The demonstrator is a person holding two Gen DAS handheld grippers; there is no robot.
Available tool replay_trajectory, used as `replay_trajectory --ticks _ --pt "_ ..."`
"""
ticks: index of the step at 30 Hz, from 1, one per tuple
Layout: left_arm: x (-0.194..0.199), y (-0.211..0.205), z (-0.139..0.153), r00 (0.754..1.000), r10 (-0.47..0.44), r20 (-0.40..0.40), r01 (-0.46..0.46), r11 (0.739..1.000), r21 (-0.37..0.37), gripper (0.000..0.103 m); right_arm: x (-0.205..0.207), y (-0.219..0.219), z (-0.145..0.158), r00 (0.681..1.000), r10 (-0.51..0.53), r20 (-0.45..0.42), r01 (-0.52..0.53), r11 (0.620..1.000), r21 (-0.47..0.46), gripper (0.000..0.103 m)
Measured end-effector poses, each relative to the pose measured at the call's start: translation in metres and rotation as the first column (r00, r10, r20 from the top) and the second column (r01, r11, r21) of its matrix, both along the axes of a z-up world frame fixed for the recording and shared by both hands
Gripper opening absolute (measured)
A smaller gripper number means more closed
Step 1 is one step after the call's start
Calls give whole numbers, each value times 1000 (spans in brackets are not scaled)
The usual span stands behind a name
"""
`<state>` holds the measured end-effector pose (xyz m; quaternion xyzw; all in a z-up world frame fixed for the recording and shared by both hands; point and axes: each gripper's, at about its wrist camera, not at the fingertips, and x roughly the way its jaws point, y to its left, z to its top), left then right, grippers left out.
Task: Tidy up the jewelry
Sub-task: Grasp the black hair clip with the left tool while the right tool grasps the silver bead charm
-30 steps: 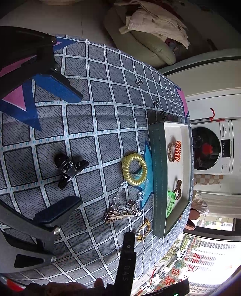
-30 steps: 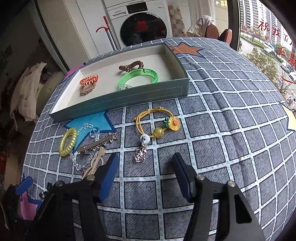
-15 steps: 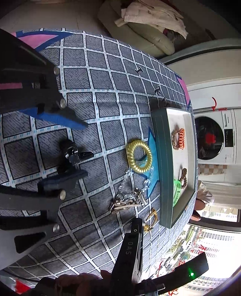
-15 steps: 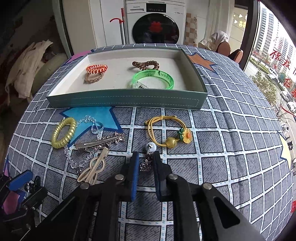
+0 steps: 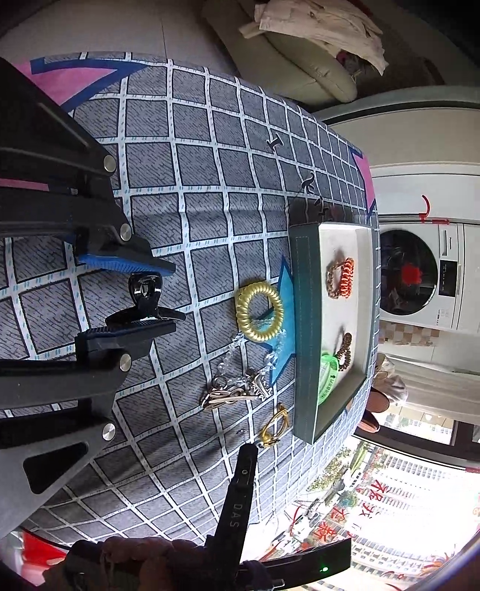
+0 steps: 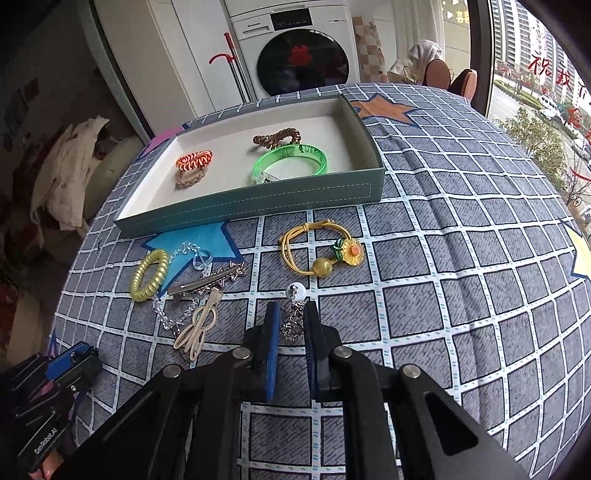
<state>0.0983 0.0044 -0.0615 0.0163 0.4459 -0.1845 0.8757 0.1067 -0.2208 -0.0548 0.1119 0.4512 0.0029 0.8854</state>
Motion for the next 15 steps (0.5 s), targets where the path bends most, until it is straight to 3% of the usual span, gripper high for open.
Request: replay_trajectory --ticks 15 --pt "29 1 38 999 5 43 -3 999 -47 44 3 -18 33 999 6 51 -9 998 66 14"
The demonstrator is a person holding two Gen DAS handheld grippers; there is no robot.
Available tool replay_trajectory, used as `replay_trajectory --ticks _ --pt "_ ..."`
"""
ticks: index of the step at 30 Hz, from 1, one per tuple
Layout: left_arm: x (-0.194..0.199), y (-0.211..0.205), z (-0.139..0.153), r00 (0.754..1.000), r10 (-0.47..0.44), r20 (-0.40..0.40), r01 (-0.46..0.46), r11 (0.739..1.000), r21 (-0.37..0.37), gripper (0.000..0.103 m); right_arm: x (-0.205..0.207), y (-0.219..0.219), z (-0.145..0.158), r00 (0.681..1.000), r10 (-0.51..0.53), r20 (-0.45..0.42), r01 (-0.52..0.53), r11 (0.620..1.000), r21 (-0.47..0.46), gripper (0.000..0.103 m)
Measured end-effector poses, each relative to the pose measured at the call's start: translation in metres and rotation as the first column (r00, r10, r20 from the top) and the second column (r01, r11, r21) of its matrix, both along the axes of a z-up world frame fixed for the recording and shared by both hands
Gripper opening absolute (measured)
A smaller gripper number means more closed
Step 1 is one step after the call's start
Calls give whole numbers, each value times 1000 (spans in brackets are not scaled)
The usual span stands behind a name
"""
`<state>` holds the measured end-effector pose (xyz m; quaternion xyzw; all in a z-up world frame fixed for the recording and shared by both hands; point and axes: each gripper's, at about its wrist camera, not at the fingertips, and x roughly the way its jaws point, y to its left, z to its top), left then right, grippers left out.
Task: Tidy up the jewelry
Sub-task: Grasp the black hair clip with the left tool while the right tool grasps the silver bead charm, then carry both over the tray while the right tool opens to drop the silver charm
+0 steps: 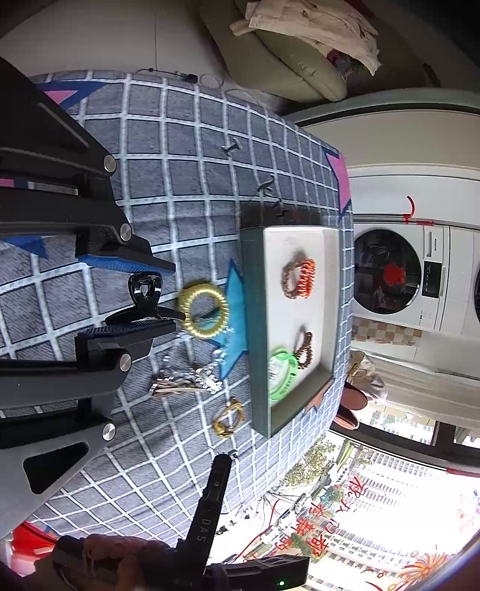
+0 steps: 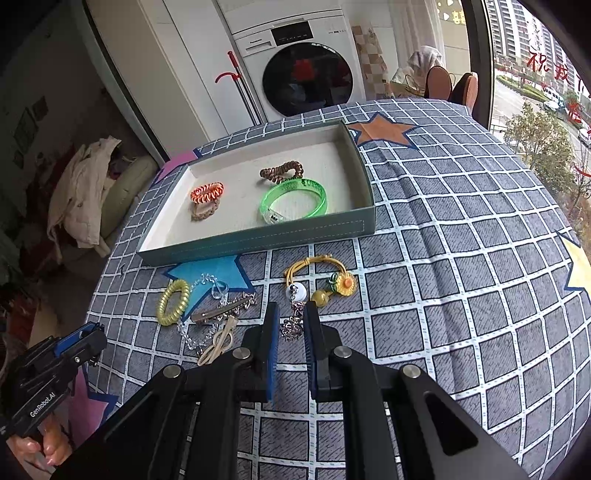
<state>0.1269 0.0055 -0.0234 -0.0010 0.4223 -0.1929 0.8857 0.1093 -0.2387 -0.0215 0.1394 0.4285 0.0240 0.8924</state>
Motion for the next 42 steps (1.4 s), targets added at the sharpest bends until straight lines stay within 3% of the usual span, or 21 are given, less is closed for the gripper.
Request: replay_trajectory --ticks 8,16,29,42 --pt "50 -14 24 999 -8 40 9 1000 -18 44 35 -7 25 999 18 38 -18 1000 -14 14" --pt "112 -31 25 999 -1 34 1 1000 15 44 84 -12 30 999 39 38 -38 999 -35 14" --pt "175 -60 -10 1000 18 6 -19 991 132 44 157 -25 -3 1000 -7 -8 6 996 -94 14" --pt "195 -69 -46 998 61 -6 -58 974 218 45 183 -30 -37 998 -32 -62 26 995 -97 15"
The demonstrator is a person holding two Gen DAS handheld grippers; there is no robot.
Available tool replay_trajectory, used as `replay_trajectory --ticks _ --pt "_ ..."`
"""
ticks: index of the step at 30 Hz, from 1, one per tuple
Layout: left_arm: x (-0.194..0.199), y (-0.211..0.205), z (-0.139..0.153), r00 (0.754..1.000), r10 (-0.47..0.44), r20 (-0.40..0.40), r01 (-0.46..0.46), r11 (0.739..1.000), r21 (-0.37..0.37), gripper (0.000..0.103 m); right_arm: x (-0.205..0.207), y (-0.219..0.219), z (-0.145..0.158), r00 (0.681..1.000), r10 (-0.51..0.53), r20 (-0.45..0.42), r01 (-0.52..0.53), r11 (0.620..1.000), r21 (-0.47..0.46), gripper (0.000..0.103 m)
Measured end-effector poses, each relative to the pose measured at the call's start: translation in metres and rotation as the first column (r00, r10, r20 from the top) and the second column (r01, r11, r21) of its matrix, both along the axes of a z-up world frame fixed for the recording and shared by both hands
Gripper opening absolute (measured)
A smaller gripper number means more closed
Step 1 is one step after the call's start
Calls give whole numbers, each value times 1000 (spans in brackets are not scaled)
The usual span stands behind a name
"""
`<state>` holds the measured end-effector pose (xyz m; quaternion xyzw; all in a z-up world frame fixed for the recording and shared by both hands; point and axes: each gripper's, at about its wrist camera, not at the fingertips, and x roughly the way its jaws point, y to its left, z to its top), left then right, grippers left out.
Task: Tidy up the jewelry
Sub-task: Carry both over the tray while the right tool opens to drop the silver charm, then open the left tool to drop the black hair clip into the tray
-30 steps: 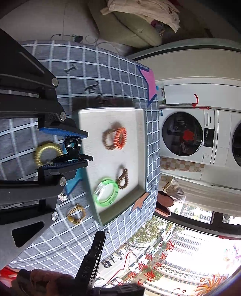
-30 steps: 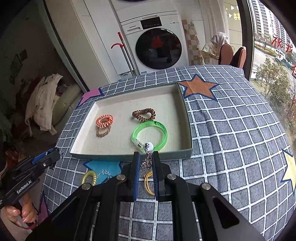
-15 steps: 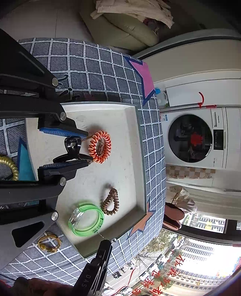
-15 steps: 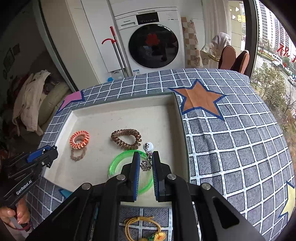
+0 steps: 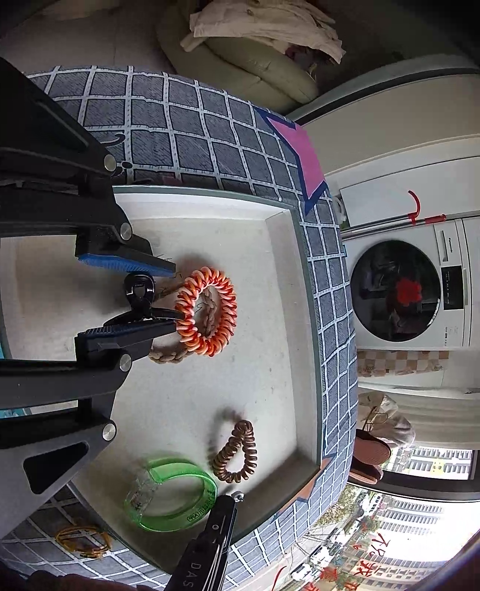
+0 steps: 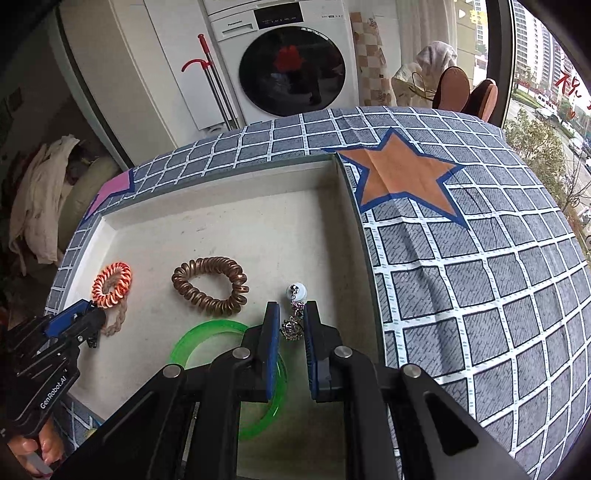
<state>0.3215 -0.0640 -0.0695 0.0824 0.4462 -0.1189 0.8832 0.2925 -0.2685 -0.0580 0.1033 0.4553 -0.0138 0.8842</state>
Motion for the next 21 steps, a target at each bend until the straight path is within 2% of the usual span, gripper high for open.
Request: replay_trajectory --ticks 5,7,9,21 --pt "1 -1 -4 1000 12 11 -13 1000 18 45 0 1 0 1000 15 -2 -15 1000 10 19" --pt "0 -2 -3 1000 15 16 -16 1000 27 45 -1 1 2 1000 14 4 -15 1000 26 28" --pt "-1 -2 -3 1000 16 16 -17 999 29 45 -4 1 5 1000 12 16 -13 999 37 45" --pt "-8 -4 7 999 2 34 -2 1000 9 45 -23 11 24 997 24 70 -26 999 36 50"
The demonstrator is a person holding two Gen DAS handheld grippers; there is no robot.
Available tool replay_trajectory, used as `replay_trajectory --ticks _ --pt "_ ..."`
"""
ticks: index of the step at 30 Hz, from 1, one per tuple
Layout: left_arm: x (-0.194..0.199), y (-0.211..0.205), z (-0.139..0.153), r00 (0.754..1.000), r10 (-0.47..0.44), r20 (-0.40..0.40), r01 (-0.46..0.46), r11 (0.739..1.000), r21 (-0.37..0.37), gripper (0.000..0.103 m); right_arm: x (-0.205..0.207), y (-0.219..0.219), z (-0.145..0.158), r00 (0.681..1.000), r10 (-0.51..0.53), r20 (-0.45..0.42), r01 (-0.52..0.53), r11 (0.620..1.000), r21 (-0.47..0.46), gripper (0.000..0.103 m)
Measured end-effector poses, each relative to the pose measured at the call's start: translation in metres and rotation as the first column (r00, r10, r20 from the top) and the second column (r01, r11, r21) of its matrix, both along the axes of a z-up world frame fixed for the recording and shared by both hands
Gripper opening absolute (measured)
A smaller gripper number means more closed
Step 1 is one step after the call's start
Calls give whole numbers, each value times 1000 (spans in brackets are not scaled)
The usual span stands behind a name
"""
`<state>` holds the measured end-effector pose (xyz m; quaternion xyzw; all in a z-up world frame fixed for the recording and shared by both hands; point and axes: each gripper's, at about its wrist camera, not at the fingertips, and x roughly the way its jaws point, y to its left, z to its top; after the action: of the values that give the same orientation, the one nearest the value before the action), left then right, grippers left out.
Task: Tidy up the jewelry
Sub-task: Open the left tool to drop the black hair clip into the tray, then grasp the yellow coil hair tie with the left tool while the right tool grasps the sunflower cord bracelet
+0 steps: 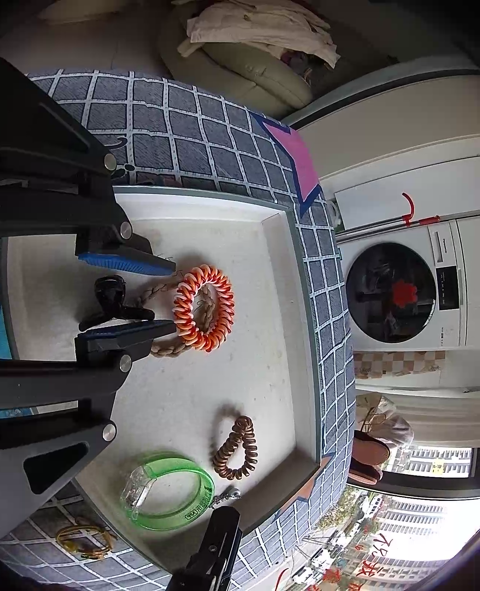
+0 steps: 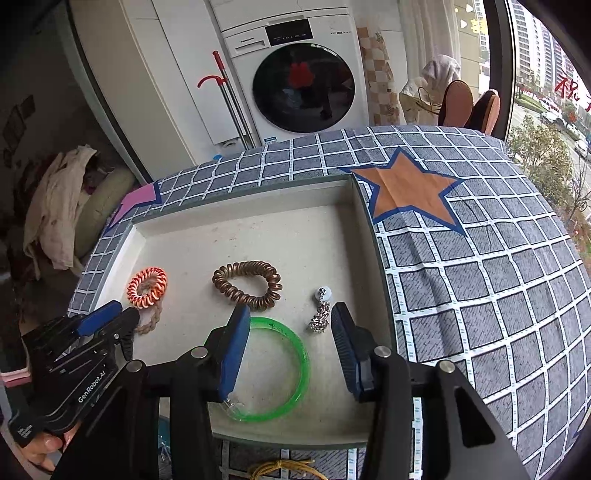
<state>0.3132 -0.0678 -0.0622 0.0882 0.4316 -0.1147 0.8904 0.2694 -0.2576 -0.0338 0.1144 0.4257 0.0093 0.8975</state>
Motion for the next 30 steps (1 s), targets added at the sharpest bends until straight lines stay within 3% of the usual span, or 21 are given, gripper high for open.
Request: replay_trajectory --ticks 2,3,4,5,8,13,17,20,23,30 --pt "-2 1 5 1000 1 8 0 1000 -13 45 -4 3 4 1000 4 9 -4 1000 -13 50" --pt "-3 1 8 1000 1 13 -1 1000 -20 52 -6 3 6 1000 4 14 -4 1000 -14 50" --pt "-5 1 10 1000 3 19 -2 1000 -23 68 -8 4 8 1000 3 18 -3 1000 -12 51" --pt "-6 2 13 1000 8 28 -8 1000 -28 101 -11 4 9 1000 1 23 -1 1000 -8 51" --pt "-16 7 27 995 28 94 -24 999 -47 103 -19 5 15 999 0 36 0 1000 -2 51" --pt "-29 11 37 995 23 102 -17 999 -51 103 -37 7 22 999 1 50 0 1000 -11 61" --pt "-47 21 42 994 31 104 -25 998 -56 103 -57 8 28 997 4 73 -4 1000 -1 83" --pt "-59 29 41 995 35 89 -29 998 -62 103 -73 9 31 995 -5 96 6 1000 -10 87" --pt "-73 36 41 996 45 81 -40 997 -68 103 -88 7 32 993 -14 113 15 1000 -10 103" --pt "-99 55 30 996 68 57 -64 995 -76 103 -113 3 25 996 -7 92 8 1000 -12 103"
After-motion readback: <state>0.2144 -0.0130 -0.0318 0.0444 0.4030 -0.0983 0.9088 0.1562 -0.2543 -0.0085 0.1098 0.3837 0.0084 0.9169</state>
